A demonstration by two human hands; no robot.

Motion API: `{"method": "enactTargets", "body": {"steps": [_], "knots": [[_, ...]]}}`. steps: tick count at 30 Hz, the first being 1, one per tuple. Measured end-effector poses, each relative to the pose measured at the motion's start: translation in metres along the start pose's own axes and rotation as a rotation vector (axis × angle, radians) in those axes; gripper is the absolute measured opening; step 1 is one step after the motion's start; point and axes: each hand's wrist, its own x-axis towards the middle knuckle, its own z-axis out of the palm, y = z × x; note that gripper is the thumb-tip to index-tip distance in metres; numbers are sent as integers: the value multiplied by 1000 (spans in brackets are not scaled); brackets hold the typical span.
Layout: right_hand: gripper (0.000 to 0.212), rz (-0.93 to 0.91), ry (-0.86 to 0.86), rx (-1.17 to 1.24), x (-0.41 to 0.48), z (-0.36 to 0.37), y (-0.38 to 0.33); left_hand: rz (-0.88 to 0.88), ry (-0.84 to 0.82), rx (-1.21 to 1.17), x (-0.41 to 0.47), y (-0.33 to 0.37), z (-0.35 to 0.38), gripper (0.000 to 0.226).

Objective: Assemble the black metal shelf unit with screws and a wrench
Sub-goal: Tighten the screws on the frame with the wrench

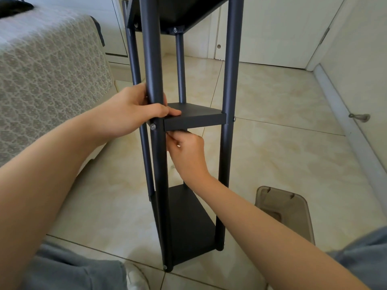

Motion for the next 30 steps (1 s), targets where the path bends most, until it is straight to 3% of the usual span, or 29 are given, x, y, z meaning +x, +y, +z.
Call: {"method": "enactTargets", "body": {"steps": [3, 9, 14, 17, 19, 24, 30], "knots": [[14, -11, 28, 21, 4, 7, 5, 5, -10, 0, -2, 3, 1, 70], [16, 23, 23, 50, 6, 10, 11, 5, -15, -32, -2, 7, 3, 66], [18, 82, -64, 153, -3, 6, 7, -15, -16, -1, 2, 3, 2, 23], [26, 97, -98, 142, -10, 0, 7, -11, -16, 10, 4, 2, 2, 15], [28, 100, -115, 115, -14, -4, 8, -7, -15, 29, 3, 2, 3, 22], [24, 107, -99, 67, -20, -13, 11, -5, -3, 70, -1, 10, 4, 66], [24, 76, -73, 51, -19, -24, 9, 5, -12, 43, -2, 13, 4, 69]]}}
